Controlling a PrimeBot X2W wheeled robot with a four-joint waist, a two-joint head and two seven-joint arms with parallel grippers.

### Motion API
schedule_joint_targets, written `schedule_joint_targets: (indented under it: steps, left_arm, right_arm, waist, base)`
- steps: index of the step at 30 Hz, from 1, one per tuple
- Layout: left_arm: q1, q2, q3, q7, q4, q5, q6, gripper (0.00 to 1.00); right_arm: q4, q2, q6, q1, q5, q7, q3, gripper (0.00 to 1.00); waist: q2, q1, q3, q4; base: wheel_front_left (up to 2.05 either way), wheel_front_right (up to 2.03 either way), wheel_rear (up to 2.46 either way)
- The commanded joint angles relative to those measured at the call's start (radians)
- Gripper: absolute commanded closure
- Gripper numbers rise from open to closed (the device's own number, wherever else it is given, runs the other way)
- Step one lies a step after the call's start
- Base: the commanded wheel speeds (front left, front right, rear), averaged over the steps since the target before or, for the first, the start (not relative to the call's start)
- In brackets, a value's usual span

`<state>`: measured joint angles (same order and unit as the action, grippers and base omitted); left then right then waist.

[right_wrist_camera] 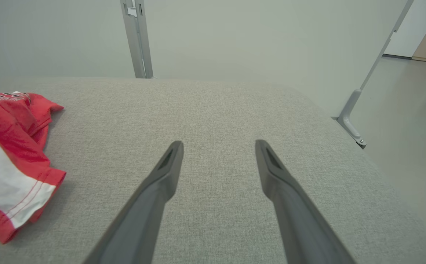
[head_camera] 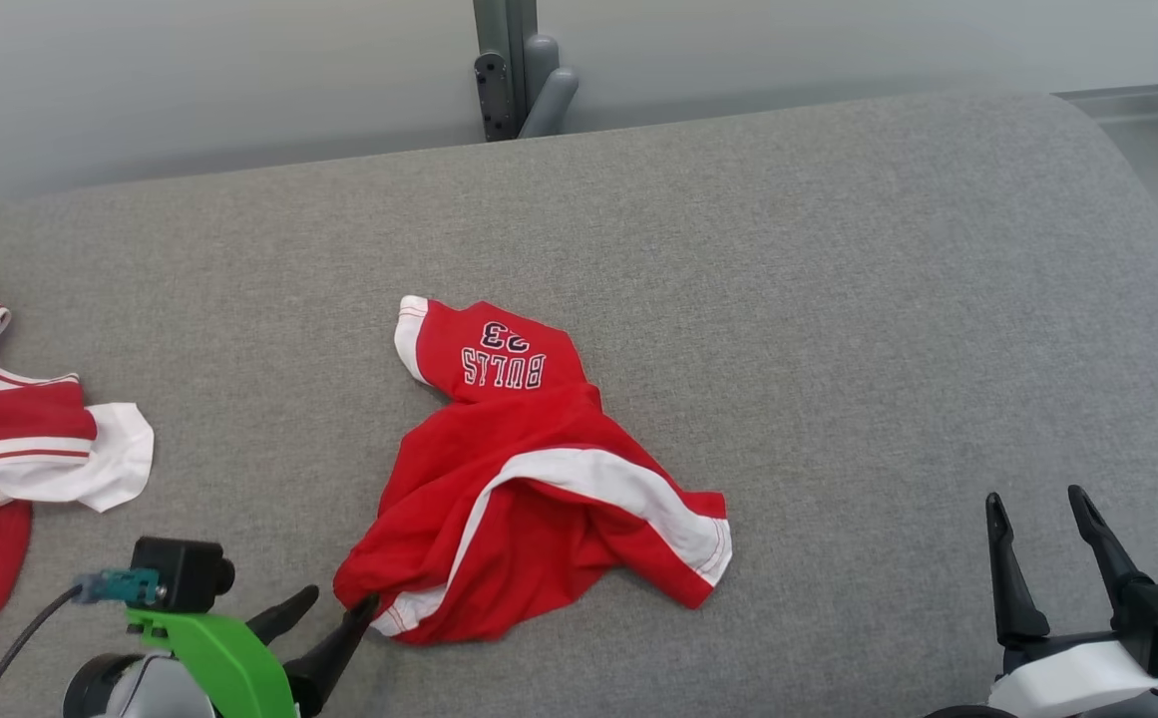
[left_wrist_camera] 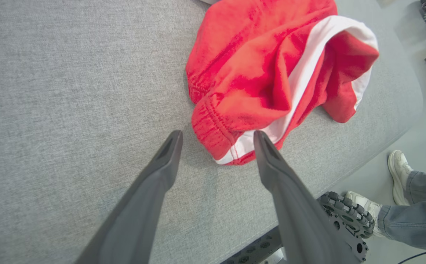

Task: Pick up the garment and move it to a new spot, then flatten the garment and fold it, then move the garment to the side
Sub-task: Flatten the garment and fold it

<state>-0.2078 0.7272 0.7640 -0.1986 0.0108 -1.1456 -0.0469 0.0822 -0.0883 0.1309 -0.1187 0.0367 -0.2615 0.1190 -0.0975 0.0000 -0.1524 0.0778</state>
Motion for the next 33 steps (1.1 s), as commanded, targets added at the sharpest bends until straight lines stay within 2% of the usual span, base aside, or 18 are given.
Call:
schedule_joint_targets:
  steps: [1, 4, 5, 7, 9, 11, 13, 15, 17, 20, 25, 30, 33]
  left_arm:
    - [0.039, 0.010, -0.012, 0.025, -0.016, -0.012, -0.024, 0.00]
    - [0.103, 0.011, -0.064, 0.148, -0.057, 0.009, -0.097, 0.00]
    - [0.130, -0.008, -0.094, 0.206, -0.062, 0.005, -0.130, 0.00]
    - [0.189, -0.030, -0.120, 0.290, -0.070, 0.007, -0.169, 0.00]
    - [0.223, -0.055, -0.150, 0.379, -0.079, 0.017, -0.190, 0.00]
    - [0.239, -0.068, -0.161, 0.410, -0.073, 0.030, -0.204, 0.00]
    - [0.266, -0.091, -0.171, 0.448, -0.058, 0.094, -0.220, 0.00]
    - [0.297, -0.140, -0.197, 0.462, -0.045, 0.141, -0.222, 0.00]
    - [0.300, -0.189, -0.286, 0.466, -0.046, 0.258, -0.225, 0.00]
    - [0.370, -0.290, -0.391, 0.462, -0.041, 0.440, -0.174, 0.00]
    - [0.429, -0.428, -0.572, 0.463, -0.030, 0.653, -0.045, 0.00]
    - [0.467, -0.531, -0.699, 0.463, 0.003, 0.793, 0.080, 0.00]
    - [0.480, -0.583, -0.757, 0.463, 0.020, 0.843, 0.134, 0.00]
  right_arm:
    - [-0.010, -0.010, 0.000, -0.013, -0.008, -0.001, 0.002, 0.00]
    - [-0.031, -0.014, 0.000, -0.020, -0.010, -0.001, 0.009, 0.00]
    - [-0.041, -0.016, 0.000, -0.021, -0.012, -0.001, 0.014, 0.00]
    - [-0.060, -0.020, 0.000, -0.023, -0.014, -0.001, 0.023, 0.00]
    - [-0.080, -0.021, 0.000, -0.021, -0.017, -0.001, 0.031, 0.00]
    - [-0.088, -0.022, 0.000, -0.022, -0.018, -0.001, 0.033, 0.00]
    - [-0.102, -0.024, 0.000, -0.024, -0.017, -0.001, 0.034, 0.00]
    - [-0.111, -0.022, 0.000, -0.028, -0.017, -0.001, 0.038, 0.00]
    - [-0.120, -0.014, 0.000, -0.035, -0.016, -0.001, 0.048, 0.00]
    - [-0.120, -0.001, 0.000, -0.050, -0.019, -0.001, 0.057, 0.00]
    - [-0.090, 0.017, 0.000, -0.065, -0.014, -0.001, 0.056, 0.00]
    - [-0.046, 0.026, 0.000, -0.074, -0.009, -0.001, 0.061, 0.00]
    - [-0.025, 0.030, 0.000, -0.084, -0.014, -0.001, 0.074, 0.00]
  waist:
    - [0.0000, 0.0000, 0.016, -0.015]
    - [0.0000, 0.0000, 0.031, -0.030]
    - [0.0000, 0.0000, 0.036, -0.035]
    - [0.0000, 0.0000, 0.045, -0.044]
    - [0.0000, 0.0000, 0.052, -0.054]
    - [0.0000, 0.0000, 0.057, -0.060]
    - [0.0000, 0.0000, 0.064, -0.069]
    - [0.0000, 0.0000, 0.071, -0.077]
    - [0.0000, 0.0000, 0.075, -0.088]
    - [0.0000, 0.0000, 0.076, -0.094]
    - [0.0000, 0.0000, 0.071, -0.092]
    - [0.0000, 0.0000, 0.067, -0.087]
    - [0.0000, 0.0000, 0.068, -0.089]
  base:
    - [0.00, 0.00, 0.00]
    - [0.00, 0.00, 0.00]
    - [0.00, 0.00, 0.00]
    - [0.00, 0.00, 0.00]
    - [0.00, 0.00, 0.00]
    - [0.00, 0.00, 0.00]
    - [0.00, 0.00, 0.00]
    - [0.00, 0.00, 0.00]
    - [0.00, 0.00, 0.00]
    - [0.00, 0.00, 0.00]
    - [0.00, 0.00, 0.00]
    - [0.00, 0.00, 0.00]
    - [0.00, 0.00, 0.00]
